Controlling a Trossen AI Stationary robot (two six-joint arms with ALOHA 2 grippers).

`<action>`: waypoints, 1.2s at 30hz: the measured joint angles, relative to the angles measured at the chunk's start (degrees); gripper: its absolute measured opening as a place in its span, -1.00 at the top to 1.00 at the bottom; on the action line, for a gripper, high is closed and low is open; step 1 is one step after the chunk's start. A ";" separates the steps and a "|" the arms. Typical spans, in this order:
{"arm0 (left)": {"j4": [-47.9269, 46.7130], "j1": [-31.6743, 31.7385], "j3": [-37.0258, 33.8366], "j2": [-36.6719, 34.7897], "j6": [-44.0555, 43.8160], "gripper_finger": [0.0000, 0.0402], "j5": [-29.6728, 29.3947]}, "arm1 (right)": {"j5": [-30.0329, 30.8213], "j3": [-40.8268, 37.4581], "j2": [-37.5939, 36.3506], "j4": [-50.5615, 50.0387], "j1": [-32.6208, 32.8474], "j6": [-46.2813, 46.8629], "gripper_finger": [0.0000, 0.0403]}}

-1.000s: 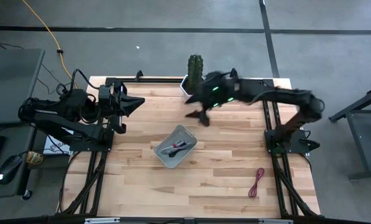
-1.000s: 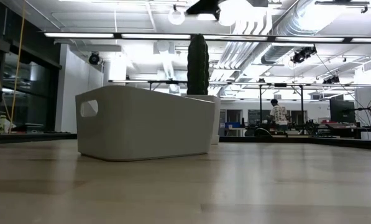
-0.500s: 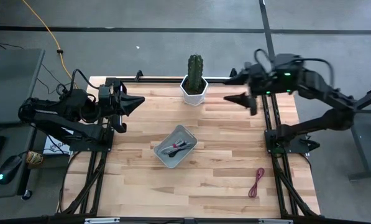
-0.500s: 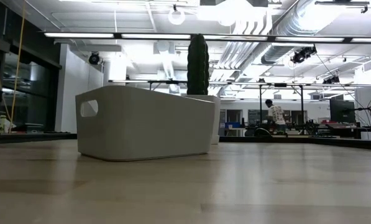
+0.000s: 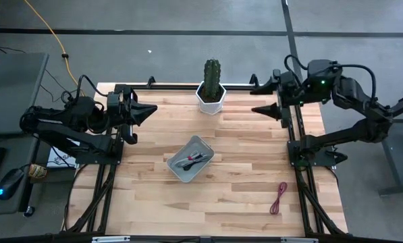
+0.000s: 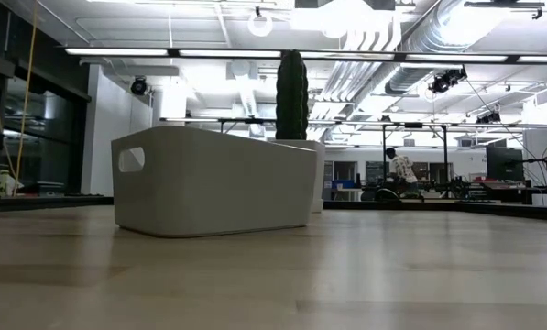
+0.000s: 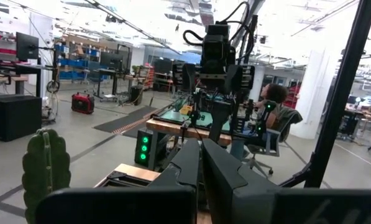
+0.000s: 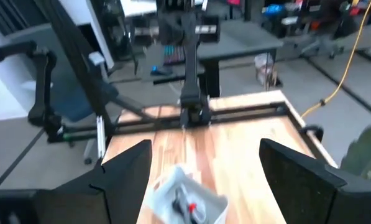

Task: Pick and place USB-C Cables
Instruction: Put the pink and black charger cable into the gray bin

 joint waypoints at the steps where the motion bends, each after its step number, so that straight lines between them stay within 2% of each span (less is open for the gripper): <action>1: 0.00 0.00 0.00 0.00 0.00 1.00 0.00 | -0.13 0.00 -0.12 -1.08 0.02 0.06 -0.43; 4: 0.00 0.00 0.00 0.00 -0.02 1.00 0.00 | -0.27 -1.44 -1.58 -2.77 0.02 0.49 -0.43; 6: 0.02 -0.01 0.00 0.00 -0.02 1.00 0.00 | -0.27 -6.21 -4.35 0.22 0.02 2.06 -0.43; 9: 0.02 -0.01 0.00 0.00 -0.02 1.00 0.00 | 1.06 -16.36 -10.05 9.53 -0.09 5.73 -0.43; 12: 0.02 -0.01 0.00 0.00 -0.02 1.00 -0.05 | 4.90 -24.97 -15.66 22.20 -0.09 9.44 -0.43; 17: 0.04 0.00 0.00 0.00 -0.02 1.00 -0.91 | 5.77 -33.55 -20.45 33.53 -0.07 14.18 -0.43; 21: 0.04 -0.02 0.00 0.00 -0.03 1.00 -0.94 | 5.67 -35.67 -21.05 33.98 -0.07 15.78 -0.43; 36: 0.04 -0.02 0.00 0.00 -0.02 1.00 -1.05 | 5.68 -35.67 -21.03 35.50 -0.07 13.50 -0.43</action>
